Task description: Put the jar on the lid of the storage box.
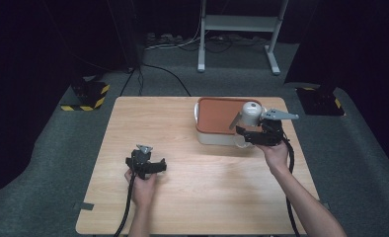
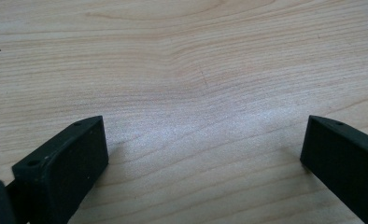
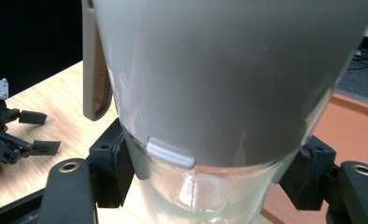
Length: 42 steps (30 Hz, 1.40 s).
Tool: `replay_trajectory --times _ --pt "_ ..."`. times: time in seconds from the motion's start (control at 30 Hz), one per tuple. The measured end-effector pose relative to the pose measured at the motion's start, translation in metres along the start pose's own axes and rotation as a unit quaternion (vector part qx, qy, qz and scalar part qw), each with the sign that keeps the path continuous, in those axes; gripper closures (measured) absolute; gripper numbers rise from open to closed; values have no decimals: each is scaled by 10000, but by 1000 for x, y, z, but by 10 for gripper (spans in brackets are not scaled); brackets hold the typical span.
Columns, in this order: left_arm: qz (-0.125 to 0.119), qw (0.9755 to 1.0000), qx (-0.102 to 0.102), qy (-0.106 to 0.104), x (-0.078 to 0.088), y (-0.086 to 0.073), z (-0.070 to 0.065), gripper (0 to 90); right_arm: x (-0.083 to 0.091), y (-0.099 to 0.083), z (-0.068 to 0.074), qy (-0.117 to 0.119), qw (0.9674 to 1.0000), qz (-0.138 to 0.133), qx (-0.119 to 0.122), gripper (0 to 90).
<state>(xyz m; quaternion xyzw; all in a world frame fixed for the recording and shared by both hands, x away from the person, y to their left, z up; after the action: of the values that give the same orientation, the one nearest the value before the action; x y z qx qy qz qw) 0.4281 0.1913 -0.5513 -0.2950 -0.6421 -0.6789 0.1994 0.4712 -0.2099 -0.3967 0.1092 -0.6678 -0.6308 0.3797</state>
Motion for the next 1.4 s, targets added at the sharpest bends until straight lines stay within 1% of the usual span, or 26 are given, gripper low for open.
replay_trajectory --times 0.23,0.37,0.57,0.67,0.8,1.13,1.4 --pt "-1 10000 -5 0 0 0 0 7 0 7 -1 -23 10000 -12 37 304" --pt "0 10000 -5 -1 0 0 0 7 -1 12 -2 -5 10000 -24 13 304" --pt "0 10000 -5 -1 0 0 0 7 -3 16 -5 -52 10000 -20 -1 304" --pt "-1 10000 -4 0 0 0 0 7 -5 17 -7 -85 9999 4 -62 304" --pt "-1 10000 -6 -1 0 0 0 7 -7 19 -9 -118 9999 7 -71 304" --pt "-3 10000 -6 -3 0 0 0 7 -13 28 -12 -235 9997 19 -16 304" --pt "-2 10000 -6 -4 0 0 0 7 -19 34 -12 -281 9996 -7 -2 304"
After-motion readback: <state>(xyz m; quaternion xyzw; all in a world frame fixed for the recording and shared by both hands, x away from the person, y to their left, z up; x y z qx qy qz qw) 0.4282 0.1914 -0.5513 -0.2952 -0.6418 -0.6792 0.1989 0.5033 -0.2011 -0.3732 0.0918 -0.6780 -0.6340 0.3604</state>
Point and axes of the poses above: each handheld gripper's, and its own axes: x roughly backward along the jaws, y roughly out of its top, z roughly to its left, the point moved 1 cm from there along -x, roughly forward along the jaws, and after that the axes turned 4 degrees about -z, right-handed, at the moved point
